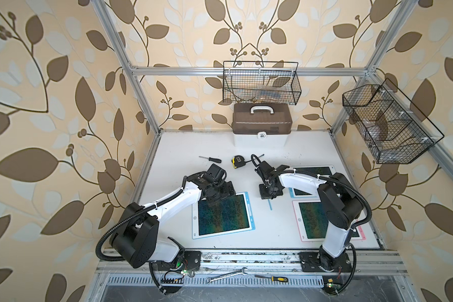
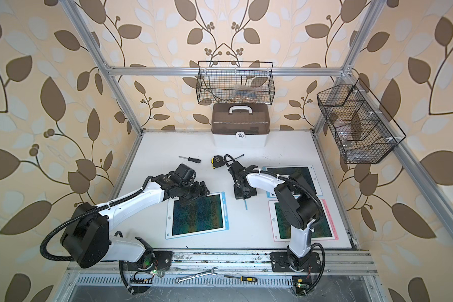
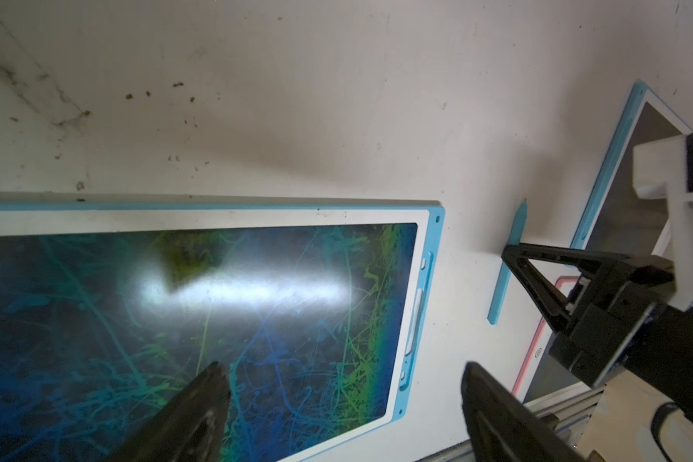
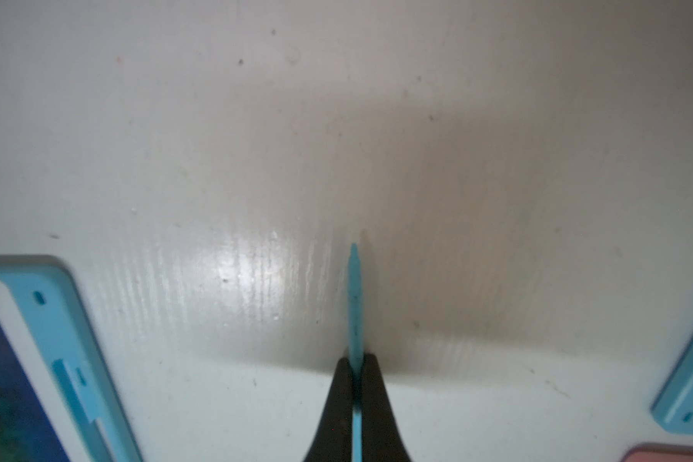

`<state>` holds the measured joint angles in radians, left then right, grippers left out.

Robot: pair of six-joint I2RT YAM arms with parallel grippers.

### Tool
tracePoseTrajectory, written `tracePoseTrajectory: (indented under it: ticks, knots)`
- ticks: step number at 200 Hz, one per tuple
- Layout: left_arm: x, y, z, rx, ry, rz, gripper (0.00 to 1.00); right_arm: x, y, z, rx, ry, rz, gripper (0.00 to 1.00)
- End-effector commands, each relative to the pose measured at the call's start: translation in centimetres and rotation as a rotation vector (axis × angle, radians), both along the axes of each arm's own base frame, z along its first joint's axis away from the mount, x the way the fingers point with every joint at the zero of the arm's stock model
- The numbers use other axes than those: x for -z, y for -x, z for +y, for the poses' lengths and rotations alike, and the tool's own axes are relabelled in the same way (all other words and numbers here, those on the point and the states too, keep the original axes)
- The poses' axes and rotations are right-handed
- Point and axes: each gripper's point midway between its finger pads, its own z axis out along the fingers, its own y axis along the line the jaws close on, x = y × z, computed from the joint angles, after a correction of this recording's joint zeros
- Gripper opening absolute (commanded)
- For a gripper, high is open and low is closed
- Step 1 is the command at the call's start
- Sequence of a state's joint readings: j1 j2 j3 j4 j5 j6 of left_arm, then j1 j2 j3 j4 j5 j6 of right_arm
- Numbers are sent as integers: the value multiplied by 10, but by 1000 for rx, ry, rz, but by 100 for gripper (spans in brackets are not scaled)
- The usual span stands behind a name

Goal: Place the stylus back onto the writing tablet
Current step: Pick up the stylus from the center of the board.

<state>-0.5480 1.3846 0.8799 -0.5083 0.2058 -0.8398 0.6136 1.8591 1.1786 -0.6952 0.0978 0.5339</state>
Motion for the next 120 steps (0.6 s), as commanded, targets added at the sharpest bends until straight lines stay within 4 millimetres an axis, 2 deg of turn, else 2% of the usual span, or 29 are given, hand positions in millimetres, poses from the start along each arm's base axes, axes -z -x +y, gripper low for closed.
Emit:
tracePoseTrajectory:
  ticks: [1,55,93,120]
  knots:
    - [-16,-9,3,-7,-4,-43,91,5,18,-5,-16,24,55,0]
    - [-18,-6,9,-22,-24,-41,91,-20,17,19,-37,-90,6,0]
    - [-18,-3,15,-37,-43,-41,91,-28,26,33,-29,-163,2,0]
    - [-19,-2,18,-43,-52,-40,91,-24,38,45,-29,-224,29,0]
